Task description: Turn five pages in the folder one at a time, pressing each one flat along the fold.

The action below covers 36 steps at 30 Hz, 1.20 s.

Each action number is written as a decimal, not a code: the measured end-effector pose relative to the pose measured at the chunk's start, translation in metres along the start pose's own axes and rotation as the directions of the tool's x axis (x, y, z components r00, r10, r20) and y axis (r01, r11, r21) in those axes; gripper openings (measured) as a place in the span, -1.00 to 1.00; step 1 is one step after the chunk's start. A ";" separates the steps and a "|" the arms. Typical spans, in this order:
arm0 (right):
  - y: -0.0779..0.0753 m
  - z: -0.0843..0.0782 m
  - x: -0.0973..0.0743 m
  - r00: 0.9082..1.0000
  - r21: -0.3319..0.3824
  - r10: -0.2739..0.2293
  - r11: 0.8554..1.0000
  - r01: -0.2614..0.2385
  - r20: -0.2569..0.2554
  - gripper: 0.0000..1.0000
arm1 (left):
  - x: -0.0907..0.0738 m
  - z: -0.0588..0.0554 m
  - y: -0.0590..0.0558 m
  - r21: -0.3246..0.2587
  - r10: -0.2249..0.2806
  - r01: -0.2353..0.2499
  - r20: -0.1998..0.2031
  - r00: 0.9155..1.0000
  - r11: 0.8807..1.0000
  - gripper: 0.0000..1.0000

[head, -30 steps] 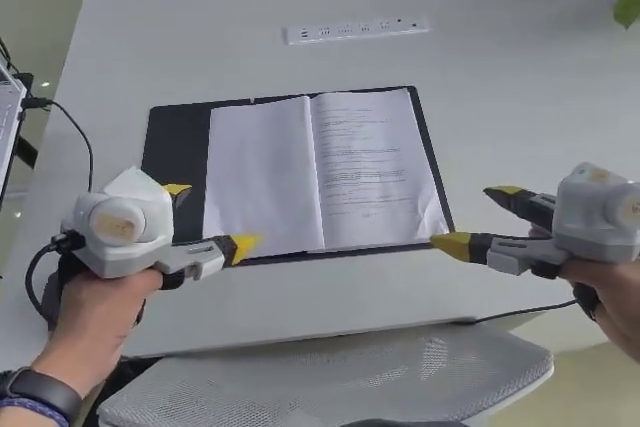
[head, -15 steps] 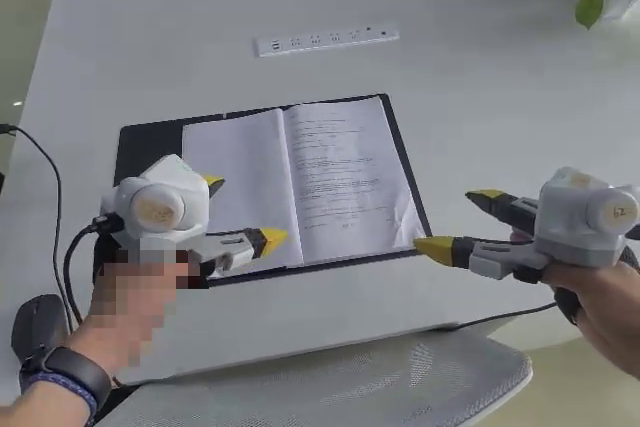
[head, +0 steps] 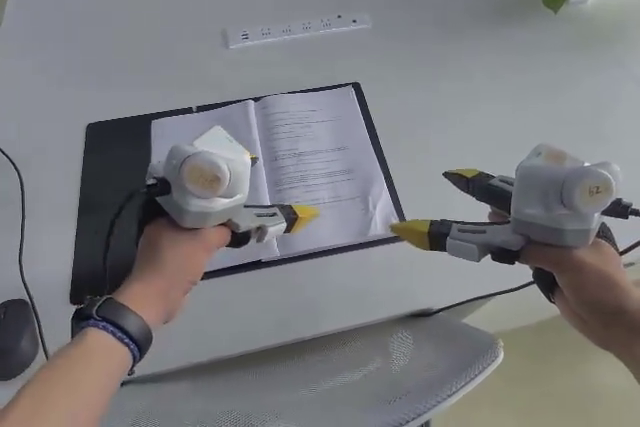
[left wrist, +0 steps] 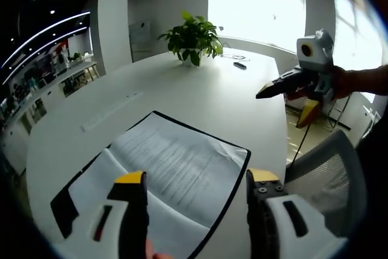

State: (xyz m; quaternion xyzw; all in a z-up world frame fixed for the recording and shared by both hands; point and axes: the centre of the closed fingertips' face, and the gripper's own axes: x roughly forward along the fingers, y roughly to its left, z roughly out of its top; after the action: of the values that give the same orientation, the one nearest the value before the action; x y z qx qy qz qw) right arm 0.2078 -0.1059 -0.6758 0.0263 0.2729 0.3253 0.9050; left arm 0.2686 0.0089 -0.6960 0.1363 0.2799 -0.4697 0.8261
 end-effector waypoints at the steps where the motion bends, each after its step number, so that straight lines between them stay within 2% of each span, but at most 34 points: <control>1: 0.000 0.000 -0.001 1.000 0.000 -0.001 1.000 0.001 0.000 0.49 | 0.005 0.001 -0.002 0.002 -0.005 0.005 0.001 1.000 1.000 0.29; 8: -0.006 -0.002 -0.007 1.000 0.005 -0.017 1.000 0.017 -0.004 0.50 | 0.045 0.003 -0.023 0.002 -0.060 0.060 -0.017 0.998 0.998 0.28; 14: -0.007 -0.007 -0.010 1.000 0.018 -0.021 1.000 0.021 -0.007 0.49 | 0.067 0.001 -0.036 -0.003 -0.091 0.091 -0.031 0.995 0.996 0.27; 22: -0.009 -0.009 -0.012 1.000 0.035 -0.023 0.999 0.023 -0.008 0.48 | 0.095 -0.006 -0.043 -0.006 -0.099 0.099 -0.063 0.993 0.995 0.26; 31: -0.011 -0.012 -0.015 1.000 0.062 -0.026 0.998 0.026 -0.007 0.46 | 0.122 -0.023 -0.053 0.025 -0.090 0.094 -0.120 0.989 0.995 0.24; 33: -0.013 -0.013 -0.016 1.000 0.069 -0.028 0.997 0.028 -0.006 0.46 | 0.126 -0.027 -0.052 0.019 -0.075 0.078 -0.130 0.989 0.997 0.25; 36: -0.014 -0.016 -0.017 1.000 0.072 -0.029 0.997 0.030 -0.012 0.44 | 0.131 -0.038 -0.050 0.041 -0.048 0.055 -0.167 0.985 0.998 0.25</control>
State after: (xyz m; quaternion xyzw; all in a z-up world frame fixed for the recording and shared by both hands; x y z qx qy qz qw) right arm 0.1972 -0.1292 -0.6844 0.0532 0.2896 0.3019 0.9067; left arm 0.2661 -0.0903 -0.8023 0.1862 0.3403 -0.4841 0.7843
